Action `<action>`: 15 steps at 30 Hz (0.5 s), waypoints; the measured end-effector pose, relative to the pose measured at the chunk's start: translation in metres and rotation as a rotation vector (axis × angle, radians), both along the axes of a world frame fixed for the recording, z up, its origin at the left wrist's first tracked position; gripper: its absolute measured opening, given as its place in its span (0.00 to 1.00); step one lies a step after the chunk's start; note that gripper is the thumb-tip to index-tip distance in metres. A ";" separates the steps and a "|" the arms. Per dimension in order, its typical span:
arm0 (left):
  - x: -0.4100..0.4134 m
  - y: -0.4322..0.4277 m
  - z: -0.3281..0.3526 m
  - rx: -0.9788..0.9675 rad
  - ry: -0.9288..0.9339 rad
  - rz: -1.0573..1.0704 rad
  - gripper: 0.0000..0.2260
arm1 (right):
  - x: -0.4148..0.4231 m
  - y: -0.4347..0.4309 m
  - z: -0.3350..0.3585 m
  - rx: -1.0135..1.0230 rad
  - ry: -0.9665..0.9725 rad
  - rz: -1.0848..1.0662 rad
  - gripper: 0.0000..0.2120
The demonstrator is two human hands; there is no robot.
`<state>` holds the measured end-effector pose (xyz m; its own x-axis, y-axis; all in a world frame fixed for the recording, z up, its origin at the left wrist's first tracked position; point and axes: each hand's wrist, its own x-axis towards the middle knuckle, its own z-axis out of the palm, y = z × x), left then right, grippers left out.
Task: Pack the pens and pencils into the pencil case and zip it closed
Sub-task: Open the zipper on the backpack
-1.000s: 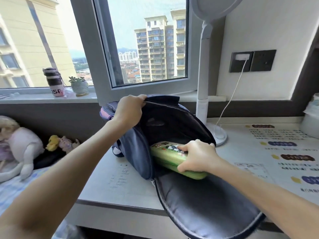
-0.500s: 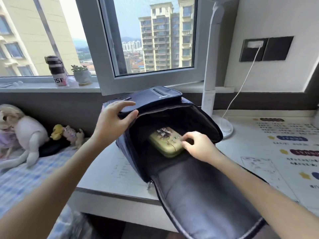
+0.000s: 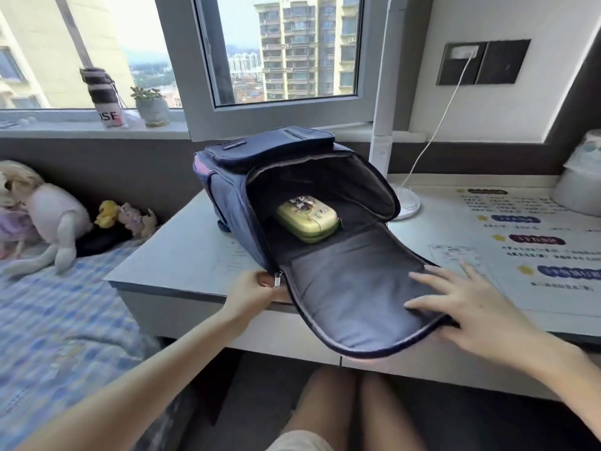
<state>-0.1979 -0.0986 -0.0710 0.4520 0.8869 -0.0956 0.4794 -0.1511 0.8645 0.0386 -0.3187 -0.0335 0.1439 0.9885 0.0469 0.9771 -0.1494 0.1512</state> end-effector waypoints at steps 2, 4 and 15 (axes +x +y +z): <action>0.001 -0.007 0.001 0.032 -0.048 -0.013 0.07 | 0.004 0.003 0.008 0.388 0.000 0.070 0.10; 0.000 -0.012 0.003 0.028 -0.064 -0.040 0.11 | 0.002 0.012 0.029 0.642 0.017 0.058 0.10; 0.000 0.008 0.050 -0.070 -0.079 -0.084 0.06 | -0.068 0.162 0.082 0.922 0.243 0.124 0.32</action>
